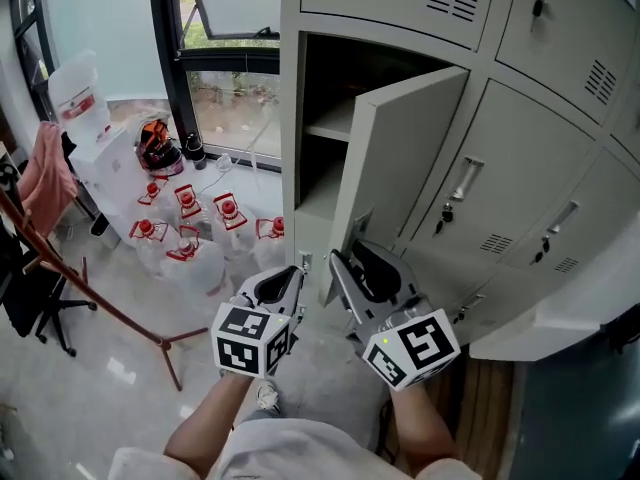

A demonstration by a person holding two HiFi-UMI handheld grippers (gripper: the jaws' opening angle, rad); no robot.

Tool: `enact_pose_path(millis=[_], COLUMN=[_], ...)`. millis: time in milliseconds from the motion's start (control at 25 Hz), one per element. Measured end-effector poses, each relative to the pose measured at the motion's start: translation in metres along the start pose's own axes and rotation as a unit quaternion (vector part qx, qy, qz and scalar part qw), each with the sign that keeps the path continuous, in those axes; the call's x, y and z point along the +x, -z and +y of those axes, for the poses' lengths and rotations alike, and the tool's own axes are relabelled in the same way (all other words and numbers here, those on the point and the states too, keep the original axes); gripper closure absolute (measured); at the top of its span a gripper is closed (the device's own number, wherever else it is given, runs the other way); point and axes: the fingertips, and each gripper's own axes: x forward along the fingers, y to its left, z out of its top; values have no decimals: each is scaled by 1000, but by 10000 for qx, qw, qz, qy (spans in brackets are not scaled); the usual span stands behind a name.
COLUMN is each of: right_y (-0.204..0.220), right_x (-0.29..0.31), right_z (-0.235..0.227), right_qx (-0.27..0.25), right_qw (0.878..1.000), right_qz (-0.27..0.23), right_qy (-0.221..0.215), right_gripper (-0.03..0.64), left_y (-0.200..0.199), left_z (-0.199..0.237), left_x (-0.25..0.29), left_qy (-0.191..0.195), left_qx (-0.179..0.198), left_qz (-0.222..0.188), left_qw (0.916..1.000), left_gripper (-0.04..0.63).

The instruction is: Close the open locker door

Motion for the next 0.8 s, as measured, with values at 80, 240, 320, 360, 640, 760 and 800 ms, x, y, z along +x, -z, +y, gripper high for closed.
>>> enact_pose_path(millis=[80, 240, 320, 360, 640, 760, 800], right_y=[2, 5, 6, 6, 11, 12, 13], right_x=[10, 29, 39, 44, 72, 83, 86], right_z=[1, 1, 1, 0, -3, -6, -7], right_qx=[31, 48, 36, 24, -47, -75, -83], right_qw=[10000, 9999, 9999, 9998, 9993, 9989, 9988], right_qz=[7, 37, 46, 51, 60, 47, 50], right_qy=[19, 81, 142, 175, 375, 463, 487], right_gripper=[511, 514, 515, 515, 517, 517, 517], left_y=[-2, -6, -8, -9, -13, -16, -18], left_z=[11, 30, 39, 43, 65, 72, 74], left_x=[0, 3, 5, 7, 22, 31, 34], left_qy=[-22, -23, -8, 4, 185, 295, 329], left_qx=[-6, -22, -31, -36, -44, -13, -1], left_qz=[-15, -38, -41, -43, -38, -47, -57], left_qw=[10000, 10000, 10000, 10000, 9998, 9996, 9994], left_gripper=[589, 589, 589, 589, 589, 589, 589])
